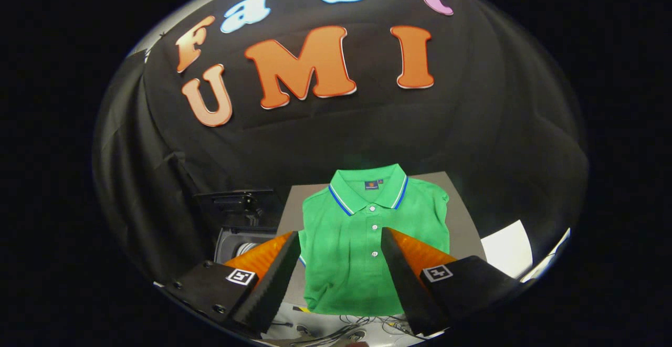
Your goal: Put the clothes into the washing machine and then close the washing machine lid.
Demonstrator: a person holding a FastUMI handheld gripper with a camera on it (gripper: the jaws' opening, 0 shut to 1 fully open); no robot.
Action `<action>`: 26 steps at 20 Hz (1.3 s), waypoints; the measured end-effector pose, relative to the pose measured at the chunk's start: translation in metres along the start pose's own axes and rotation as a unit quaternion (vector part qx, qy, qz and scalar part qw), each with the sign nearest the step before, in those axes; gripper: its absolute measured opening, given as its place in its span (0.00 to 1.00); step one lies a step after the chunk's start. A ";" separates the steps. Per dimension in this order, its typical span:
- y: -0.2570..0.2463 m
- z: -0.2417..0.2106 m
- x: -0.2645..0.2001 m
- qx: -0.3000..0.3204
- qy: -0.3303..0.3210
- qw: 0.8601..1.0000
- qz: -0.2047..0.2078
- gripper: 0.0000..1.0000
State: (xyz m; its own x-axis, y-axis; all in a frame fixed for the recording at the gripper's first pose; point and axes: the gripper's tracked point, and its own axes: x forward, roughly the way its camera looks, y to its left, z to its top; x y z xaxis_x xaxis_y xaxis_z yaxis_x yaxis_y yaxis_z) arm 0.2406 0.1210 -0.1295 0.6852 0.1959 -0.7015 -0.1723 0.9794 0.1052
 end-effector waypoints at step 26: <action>-0.046 -0.063 0.094 -0.061 0.295 0.950 -0.081 0.64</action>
State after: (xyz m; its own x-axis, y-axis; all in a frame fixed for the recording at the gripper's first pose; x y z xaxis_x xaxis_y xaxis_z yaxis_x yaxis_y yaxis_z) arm 0.2681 0.0917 -0.2441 0.1998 -0.0545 -0.9783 -0.2033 0.9744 -0.0958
